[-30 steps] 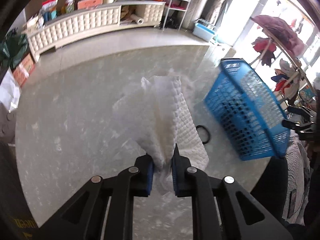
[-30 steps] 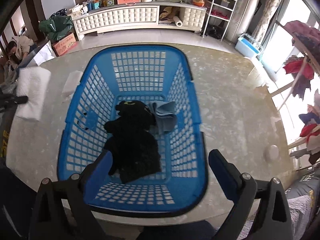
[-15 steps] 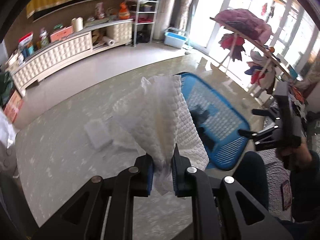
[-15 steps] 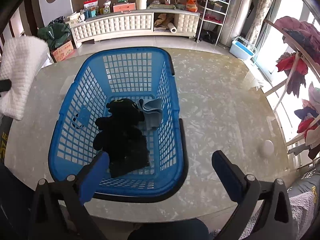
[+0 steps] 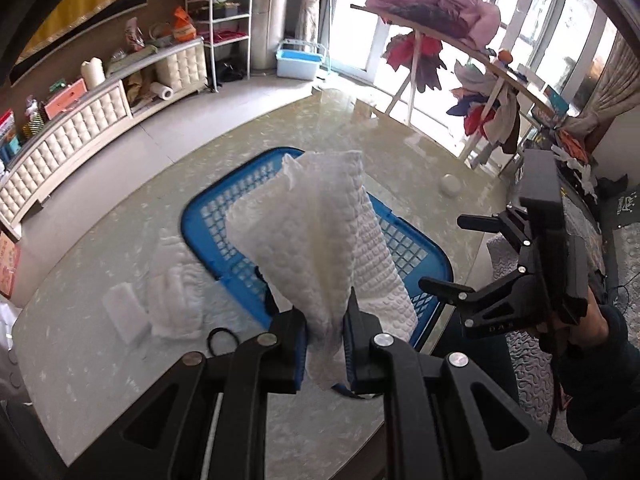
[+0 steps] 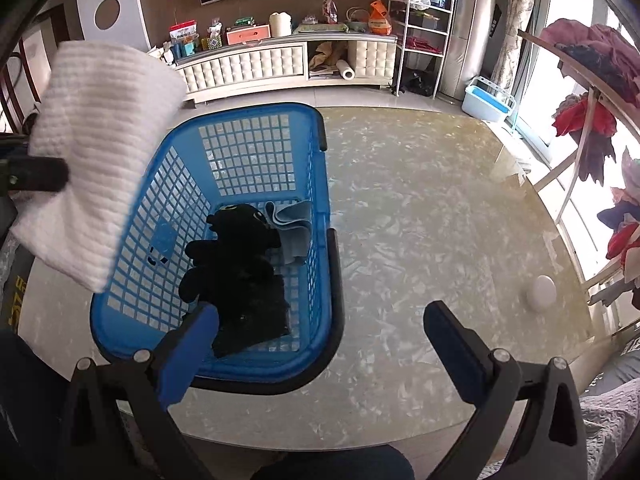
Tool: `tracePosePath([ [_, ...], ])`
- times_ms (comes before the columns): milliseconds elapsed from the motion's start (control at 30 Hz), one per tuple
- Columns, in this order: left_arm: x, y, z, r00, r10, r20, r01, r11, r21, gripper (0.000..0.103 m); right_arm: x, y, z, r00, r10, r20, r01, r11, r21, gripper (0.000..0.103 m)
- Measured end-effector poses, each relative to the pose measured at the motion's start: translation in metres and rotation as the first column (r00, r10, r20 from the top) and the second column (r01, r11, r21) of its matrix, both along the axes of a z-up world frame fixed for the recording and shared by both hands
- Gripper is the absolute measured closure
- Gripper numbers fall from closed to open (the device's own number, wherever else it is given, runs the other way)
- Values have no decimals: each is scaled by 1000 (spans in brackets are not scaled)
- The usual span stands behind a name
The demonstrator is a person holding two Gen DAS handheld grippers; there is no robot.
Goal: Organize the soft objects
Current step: 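Carry the white quilted towel over the basket with the left tool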
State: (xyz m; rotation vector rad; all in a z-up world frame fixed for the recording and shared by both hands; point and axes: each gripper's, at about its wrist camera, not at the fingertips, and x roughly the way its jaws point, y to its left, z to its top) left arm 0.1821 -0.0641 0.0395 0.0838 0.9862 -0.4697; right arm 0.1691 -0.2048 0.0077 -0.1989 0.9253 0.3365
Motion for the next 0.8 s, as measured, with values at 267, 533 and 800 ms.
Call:
tracePosePath([
  [267, 37, -28, -35, 998, -21, -57, 24, 999, 45, 90, 12, -1, -11, 1000, -13, -21, 14, 1000, 23, 0],
  [533, 70, -40, -74, 991, -58, -118, 66, 995, 69, 90, 21, -7, -24, 997, -50, -57, 52, 998, 42, 0],
  [800, 83, -57, -104, 985, -77, -152, 98, 986, 138, 89, 24, -9, -29, 996, -55, -74, 58, 998, 38, 0],
])
